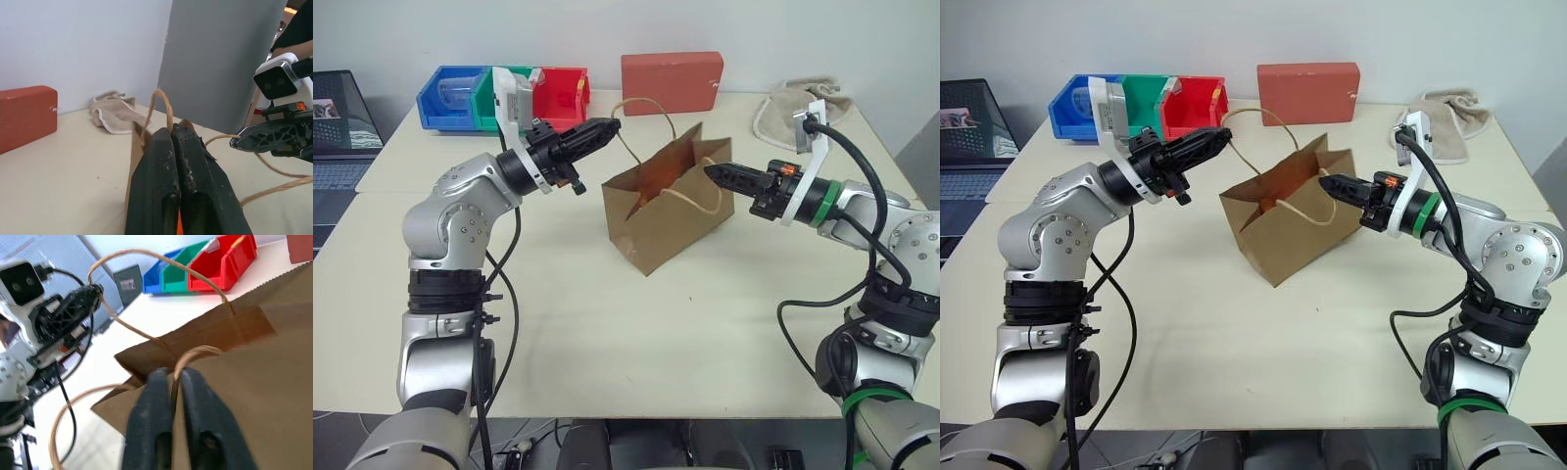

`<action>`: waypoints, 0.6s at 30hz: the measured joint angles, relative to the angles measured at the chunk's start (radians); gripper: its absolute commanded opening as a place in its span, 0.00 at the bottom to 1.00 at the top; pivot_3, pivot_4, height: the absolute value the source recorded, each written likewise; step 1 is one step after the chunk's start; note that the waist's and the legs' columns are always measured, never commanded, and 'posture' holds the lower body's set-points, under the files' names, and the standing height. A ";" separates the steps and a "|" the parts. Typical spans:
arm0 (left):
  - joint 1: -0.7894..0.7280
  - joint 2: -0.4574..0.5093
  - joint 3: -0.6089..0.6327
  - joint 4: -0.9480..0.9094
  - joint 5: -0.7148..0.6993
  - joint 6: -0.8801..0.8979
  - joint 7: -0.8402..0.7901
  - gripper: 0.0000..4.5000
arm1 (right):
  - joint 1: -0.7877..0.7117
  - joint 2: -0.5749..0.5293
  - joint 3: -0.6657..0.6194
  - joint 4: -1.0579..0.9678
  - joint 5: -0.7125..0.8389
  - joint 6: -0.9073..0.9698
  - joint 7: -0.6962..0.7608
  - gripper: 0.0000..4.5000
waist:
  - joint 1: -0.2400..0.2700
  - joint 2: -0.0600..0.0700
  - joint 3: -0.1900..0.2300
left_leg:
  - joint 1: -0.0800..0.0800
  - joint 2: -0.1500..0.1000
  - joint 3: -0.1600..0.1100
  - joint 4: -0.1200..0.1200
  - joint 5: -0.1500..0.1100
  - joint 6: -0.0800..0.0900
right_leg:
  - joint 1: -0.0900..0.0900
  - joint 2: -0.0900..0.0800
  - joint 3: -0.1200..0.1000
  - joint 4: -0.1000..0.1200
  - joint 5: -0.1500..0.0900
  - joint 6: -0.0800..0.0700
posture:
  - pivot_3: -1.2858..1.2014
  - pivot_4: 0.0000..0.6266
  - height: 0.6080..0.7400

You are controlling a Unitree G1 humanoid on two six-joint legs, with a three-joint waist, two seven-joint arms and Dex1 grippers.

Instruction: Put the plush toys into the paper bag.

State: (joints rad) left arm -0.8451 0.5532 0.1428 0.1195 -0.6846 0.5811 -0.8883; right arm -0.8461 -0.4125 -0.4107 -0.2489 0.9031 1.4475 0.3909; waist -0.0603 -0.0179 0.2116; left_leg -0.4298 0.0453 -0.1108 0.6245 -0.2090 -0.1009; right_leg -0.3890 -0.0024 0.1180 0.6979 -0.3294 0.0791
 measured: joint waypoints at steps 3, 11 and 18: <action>0.037 0.061 0.015 -0.041 0.000 0.010 -0.021 0.42 | 0.000 -0.127 0.031 -0.035 0.013 -0.025 0.067 0.51 | 0.000 0.000 0.000 | 0.000 0.000 0.000 0.000 0.000 0.000 | 0.000 0.000 0.000 -0.001 0.000 0.000 | 0.52 0.24 1.00; 0.125 0.133 0.024 -0.113 -0.011 0.062 -0.067 1.00 | 0.056 -0.413 0.117 -0.071 0.020 -0.170 0.333 1.00 | 0.003 0.000 0.000 | 0.000 0.000 0.000 0.002 0.000 0.000 | 0.001 0.000 0.000 -0.001 0.000 0.000 | 0.52 0.24 1.00; 0.209 0.154 -0.003 -0.142 0.002 0.061 -0.147 1.00 | 0.204 -0.575 0.141 -0.107 -0.028 -0.354 0.527 1.00 | 0.005 0.000 0.000 | 0.000 0.000 0.000 0.003 0.000 0.000 | 0.001 0.000 0.000 -0.001 0.000 0.000 | 0.52 0.24 1.00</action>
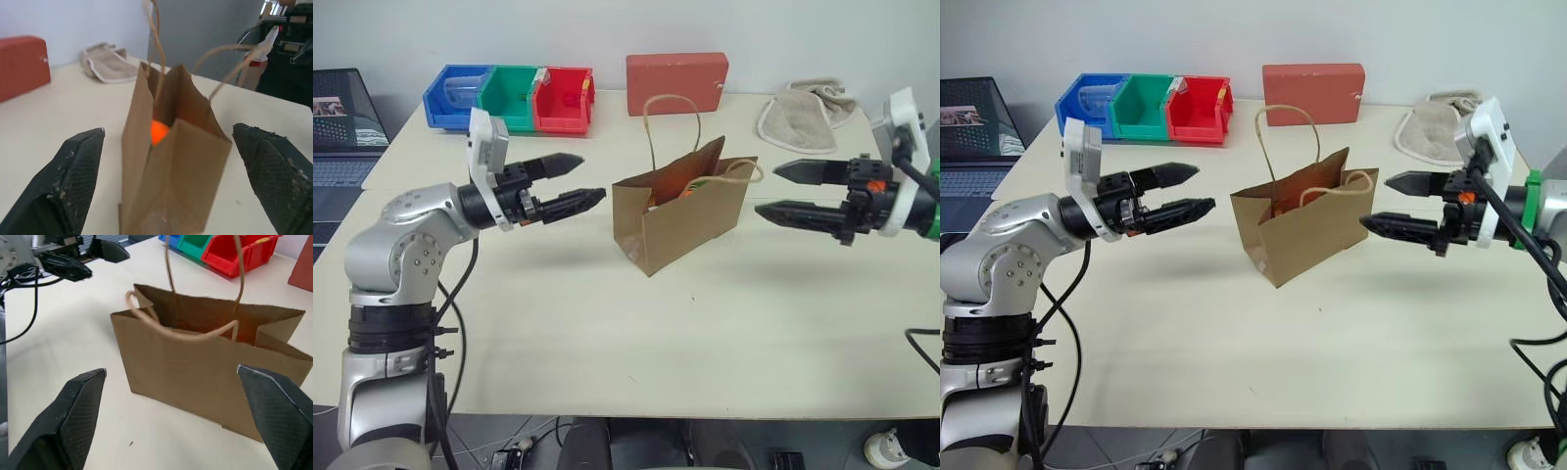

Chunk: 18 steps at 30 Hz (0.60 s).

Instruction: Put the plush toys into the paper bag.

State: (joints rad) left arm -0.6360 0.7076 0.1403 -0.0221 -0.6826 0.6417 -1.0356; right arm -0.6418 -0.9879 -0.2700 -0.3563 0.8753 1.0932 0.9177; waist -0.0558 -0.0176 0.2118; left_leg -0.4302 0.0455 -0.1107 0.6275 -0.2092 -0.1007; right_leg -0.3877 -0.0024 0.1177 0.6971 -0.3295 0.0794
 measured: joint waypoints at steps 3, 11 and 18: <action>0.000 -0.016 -0.022 0.002 0.010 -0.015 -0.007 1.00 | 0.035 -0.004 0.000 -0.040 0.013 -0.028 0.028 1.00 | 0.000 0.000 0.000 | 0.000 0.000 0.000 0.001 0.000 0.000 | 0.000 0.000 0.000 0.000 0.000 0.000 | 0.52 0.24 1.00; 0.002 -0.074 -0.068 0.073 0.054 -0.066 -0.045 1.00 | 0.118 -0.061 0.027 -0.143 -0.017 -0.122 0.082 1.00 | 0.003 0.000 0.000 | 0.000 0.000 0.000 0.001 0.000 0.000 | 0.000 0.000 0.000 0.000 0.000 0.000 | 0.52 0.24 1.00; -0.028 -0.146 -0.106 0.187 0.122 -0.147 -0.050 1.00 | 0.120 -0.045 0.068 -0.214 0.014 -0.123 0.061 1.00 | 0.006 0.000 0.000 | 0.000 0.000 0.000 0.001 0.000 0.000 | 0.001 0.000 0.000 0.000 0.000 0.000 | 0.52 0.24 1.00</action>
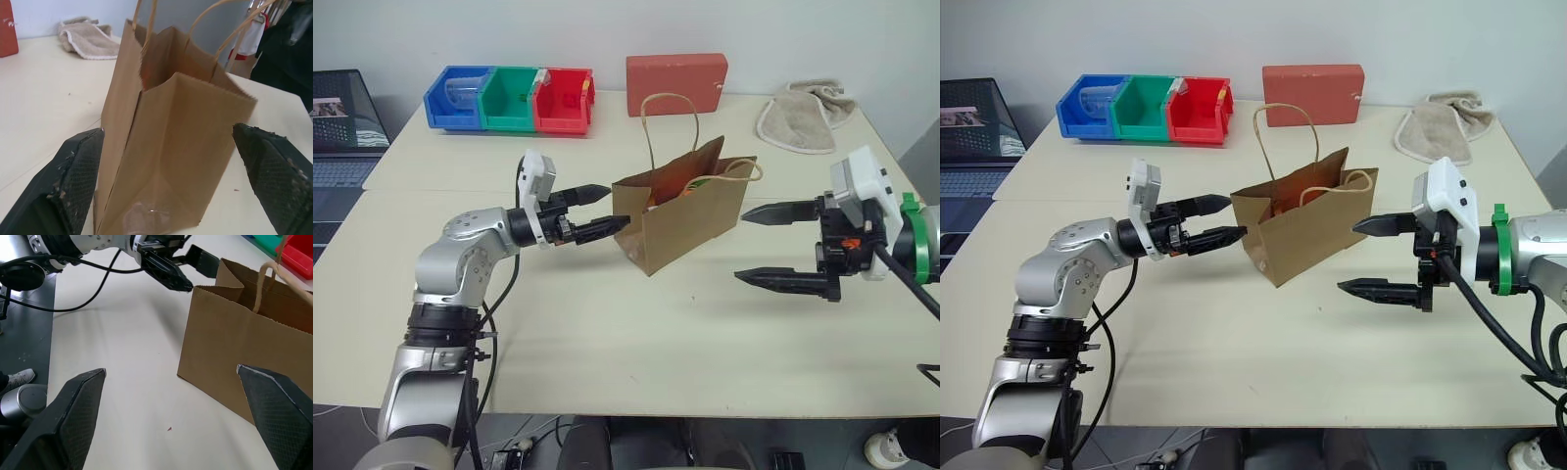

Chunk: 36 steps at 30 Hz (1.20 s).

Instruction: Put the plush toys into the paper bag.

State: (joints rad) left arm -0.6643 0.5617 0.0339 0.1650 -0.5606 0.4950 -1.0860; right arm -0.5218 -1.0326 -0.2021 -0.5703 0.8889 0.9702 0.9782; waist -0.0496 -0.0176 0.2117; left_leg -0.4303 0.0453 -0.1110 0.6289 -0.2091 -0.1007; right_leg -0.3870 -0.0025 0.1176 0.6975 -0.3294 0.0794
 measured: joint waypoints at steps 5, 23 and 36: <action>-0.009 -0.010 -0.007 -0.003 0.010 0.001 -0.029 1.00 | 0.005 0.000 0.001 -0.018 0.015 0.000 -0.006 1.00 | 0.000 0.000 0.000 | 0.000 0.000 0.000 0.000 0.000 0.000 | 0.000 0.000 0.000 0.000 0.000 0.000 | 0.52 0.24 1.00; 0.066 -0.126 -0.074 -0.129 0.123 -0.052 0.113 1.00 | 0.042 0.005 0.016 -0.019 0.004 -0.040 -0.044 1.00 | 0.005 0.000 0.000 | 0.000 0.000 -0.001 0.001 0.000 0.000 | 0.001 0.000 0.000 0.000 0.000 0.000 | 0.52 0.24 1.00; 0.115 -0.241 -0.089 -0.151 0.174 -0.124 0.270 0.59 | 0.041 0.028 0.030 -0.024 -0.012 -0.087 -0.093 1.00 | 0.009 0.000 0.000 | 0.000 0.000 -0.001 0.001 0.000 0.000 | 0.001 0.000 0.000 0.001 0.000 0.000 | 0.52 0.24 1.00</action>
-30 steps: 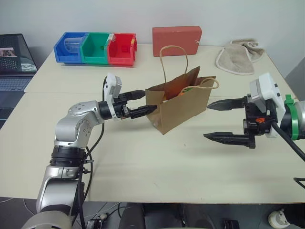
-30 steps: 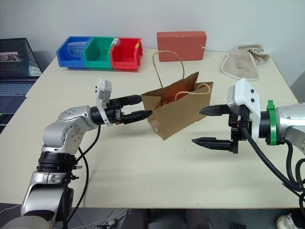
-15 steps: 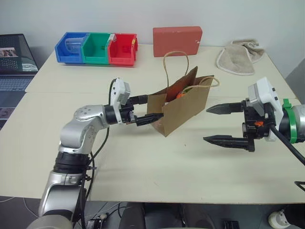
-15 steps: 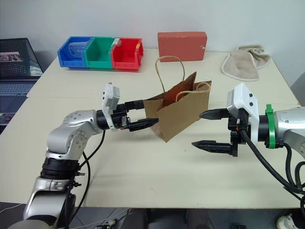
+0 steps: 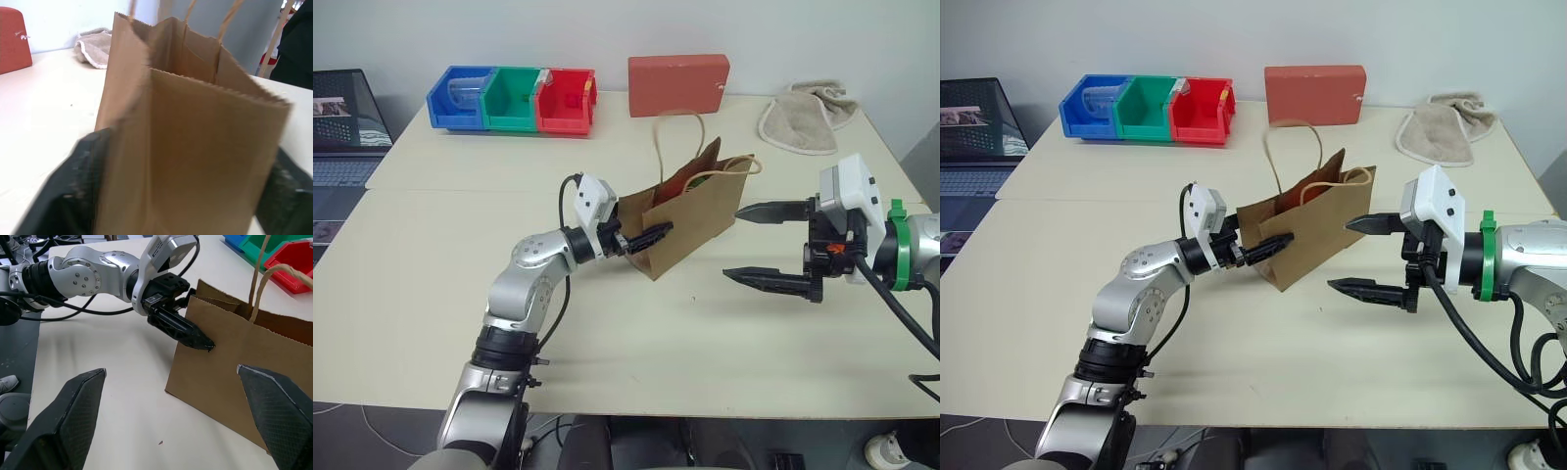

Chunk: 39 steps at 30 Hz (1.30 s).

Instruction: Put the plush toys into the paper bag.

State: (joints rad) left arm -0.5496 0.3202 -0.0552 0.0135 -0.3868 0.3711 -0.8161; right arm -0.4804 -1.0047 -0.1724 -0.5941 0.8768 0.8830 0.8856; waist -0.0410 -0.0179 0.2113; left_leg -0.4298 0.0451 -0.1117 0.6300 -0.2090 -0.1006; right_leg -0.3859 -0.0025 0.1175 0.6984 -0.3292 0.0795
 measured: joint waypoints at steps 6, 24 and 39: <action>0.000 -0.003 0.000 0.000 0.005 -0.007 0.001 0.17 | -0.005 0.001 0.013 -0.002 -0.012 -0.012 -0.016 1.00 | 0.001 0.000 0.000 | 0.000 0.000 0.000 0.000 0.000 0.000 | 0.000 0.000 0.000 0.000 0.000 0.000 | 0.52 0.24 1.00; -0.152 0.121 -0.021 0.168 -0.052 -0.023 -0.358 0.01 | 0.224 -0.097 -0.215 -0.033 -0.090 -0.078 0.041 1.00 | 0.016 0.000 0.000 | 0.000 -0.001 -0.001 0.000 0.000 0.000 | 0.002 0.000 -0.001 0.000 0.000 0.000 | 0.52 0.24 1.00; -0.334 0.043 -0.099 0.541 0.072 -0.307 -0.612 0.01 | 0.485 -0.085 -0.553 -0.187 -0.013 0.057 0.005 1.00 | 0.007 0.000 0.000 | 0.012 -0.001 0.000 0.000 0.000 0.001 | 0.013 0.000 0.000 -0.001 0.000 0.000 | 0.52 0.24 1.00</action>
State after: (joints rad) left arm -0.8834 0.3636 -0.1545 0.5548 -0.3148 0.0641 -1.4277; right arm 0.0044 -1.0898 -0.7252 -0.7815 0.8641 0.9396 0.8911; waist -0.0336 -0.0180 0.2108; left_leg -0.4180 0.0442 -0.1115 0.6300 -0.2088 -0.1001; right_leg -0.3730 -0.0023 0.1179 0.6974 -0.3293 0.0799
